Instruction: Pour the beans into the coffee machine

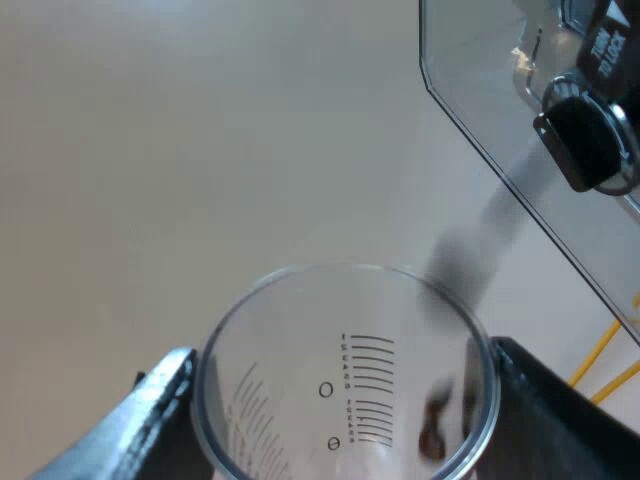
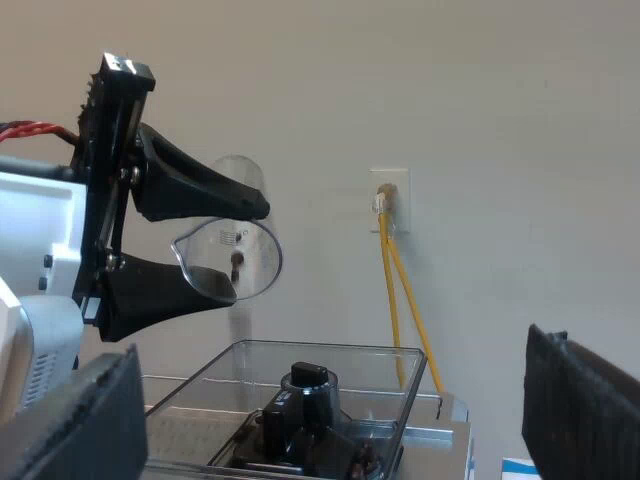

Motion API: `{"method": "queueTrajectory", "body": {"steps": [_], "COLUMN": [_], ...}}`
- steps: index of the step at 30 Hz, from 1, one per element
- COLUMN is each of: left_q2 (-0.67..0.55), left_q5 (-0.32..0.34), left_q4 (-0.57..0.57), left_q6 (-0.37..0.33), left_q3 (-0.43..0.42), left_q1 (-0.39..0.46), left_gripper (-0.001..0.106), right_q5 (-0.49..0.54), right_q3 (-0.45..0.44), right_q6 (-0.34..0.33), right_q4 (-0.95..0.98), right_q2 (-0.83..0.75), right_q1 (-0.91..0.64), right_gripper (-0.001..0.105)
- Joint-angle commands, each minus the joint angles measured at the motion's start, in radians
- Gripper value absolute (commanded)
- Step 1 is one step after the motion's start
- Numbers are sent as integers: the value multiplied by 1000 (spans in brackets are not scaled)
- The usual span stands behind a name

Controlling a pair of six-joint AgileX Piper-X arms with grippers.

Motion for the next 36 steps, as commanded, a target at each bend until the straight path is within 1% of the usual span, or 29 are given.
{"method": "queueTrajectory", "body": {"steps": [1,9,11,12,13,18,20,21,23,24,25,26,27,28,30,31,32,33,34,36], "left_q2": [-7,-7,-7,-7,-7,-7,-7,-7,-7,-10,-13,-15,-21,-26,-30,-32,-39,-72,-88,-107], "left_q5": [6,6,6,6,6,6,6,6,-1,-10,-25,-33,-51,-65,-75,-75,-93,-143,-145,-144], "left_q4": [-17,-17,-17,-17,-17,-17,-17,-17,-17,-17,-17,-17,-17,-17,-17,-17,-17,-17,-17,-12], "left_q6": [11,17,34,60,63,63,32,-10,-144,-233,-356,-401,-539,-646,-686,-705,-781,-1031,-1093,-1167], "left_q3": [-10,-10,-10,-10,-10,-10,-10,-10,-10,-10,-10,-10,-10,-10,-10,-10,-10,-10,-10,-10], "left_q1": [-4,-4,-4,-4,-4,-4,-4,-4,-4,-4,-4,-4,-4,-4,-4,-4,-4,-4,-4,0], "left_gripper": [0,0,0,0,0,0,0,0,0,0,0,0,0,0,0,0,0,0,0,0], "right_q5": [-10,-10,-10,-10,-10,-10,-10,-10,-10,-10,-10,-10,-10,-10,-10,-55,-68,-119,-167,-197], "right_q3": [-11,-11,-11,-11,-11,-11,-11,-11,-11,-11,-11,-11,-11,-11,-11,-11,-11,-11,-11,-11], "right_q6": [-9,-9,-9,-9,-9,-9,-9,-9,-9,-9,-9,-9,-9,-9,-9,-6,-6,-6,-6,-6], "right_q4": [-5,-5,-5,-5,-5,-3,-3,-3,-3,-3,-3,-3,0,3,3,3,3,3,3,3], "right_q2": [-5,-5,-5,-5,-5,-5,-5,-5,-5,-5,-5,-5,-5,-5,-5,-5,-5,-5,-5,-5], "right_q1": [-4,-4,-4,-4,-4,-4,-4,-4,-4,-4,-4,-4,-4,-4,-4,-4,-4,-4,-4,-4], "right_gripper": [78,78,78,78,78,78,78,78,78,78,78,78,78,78,78,78,78,78,78,78]}}
